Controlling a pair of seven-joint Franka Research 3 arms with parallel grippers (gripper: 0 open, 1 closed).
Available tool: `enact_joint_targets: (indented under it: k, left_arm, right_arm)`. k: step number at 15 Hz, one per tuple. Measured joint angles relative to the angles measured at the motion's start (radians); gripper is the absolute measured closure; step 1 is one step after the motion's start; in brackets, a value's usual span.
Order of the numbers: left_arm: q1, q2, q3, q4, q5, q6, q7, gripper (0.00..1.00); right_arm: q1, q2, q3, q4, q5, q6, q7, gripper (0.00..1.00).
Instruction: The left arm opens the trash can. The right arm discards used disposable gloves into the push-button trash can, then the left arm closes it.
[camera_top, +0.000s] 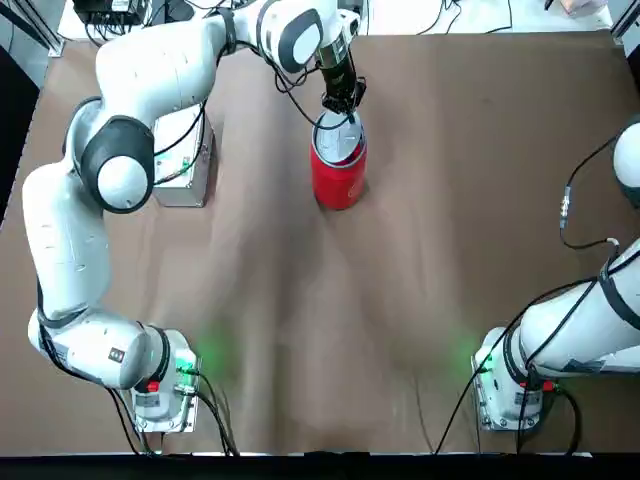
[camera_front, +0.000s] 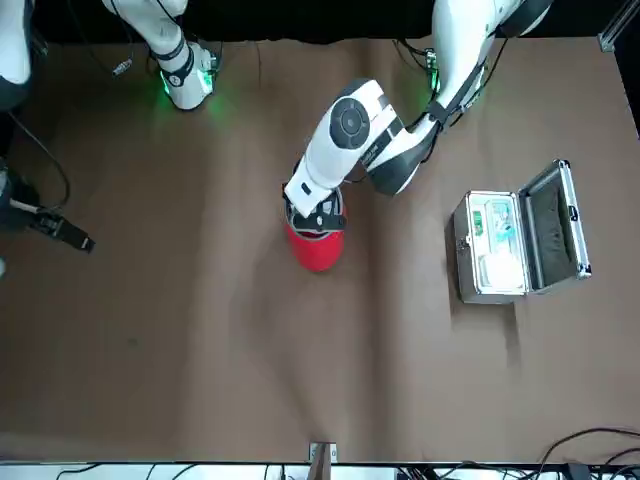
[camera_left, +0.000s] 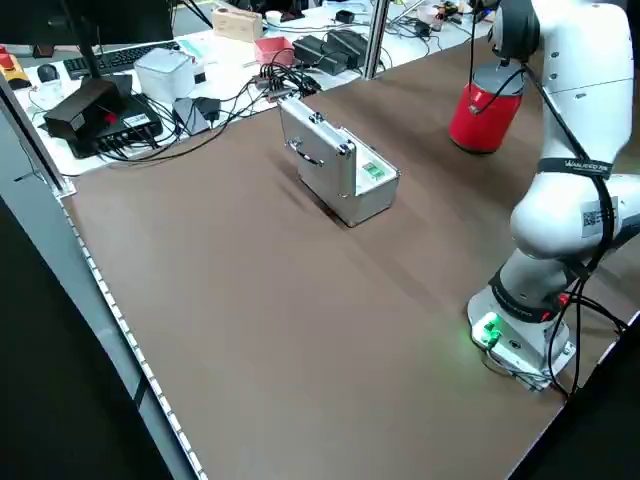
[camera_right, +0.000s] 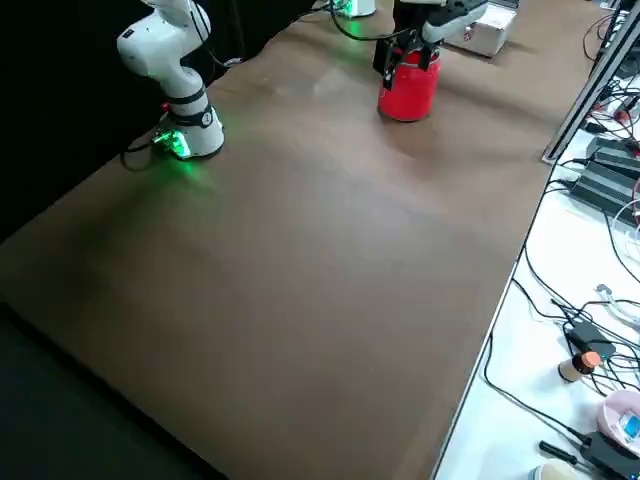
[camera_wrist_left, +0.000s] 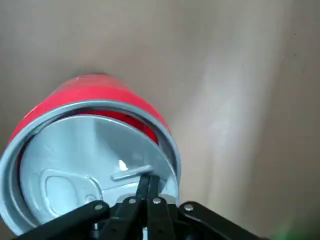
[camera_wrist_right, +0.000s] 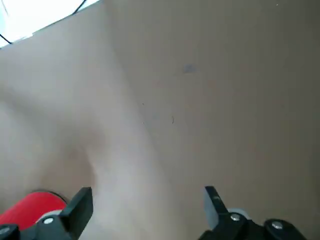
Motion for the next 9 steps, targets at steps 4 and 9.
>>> enact_joint_targets:
  k: [4,9]
  left_arm:
    - [-0.028,0.003,0.020,0.000,0.010,0.022,-0.006,0.99]
    - [-0.110,0.004,0.098,-0.001,0.010,0.050,-0.012,0.99]
  right_arm:
    - [0.004,-0.050,-0.006,-0.048,-0.004,0.001,-0.001,0.01]
    - [0.033,-0.148,-0.009,-0.124,-0.010,0.008,-0.120,0.02]
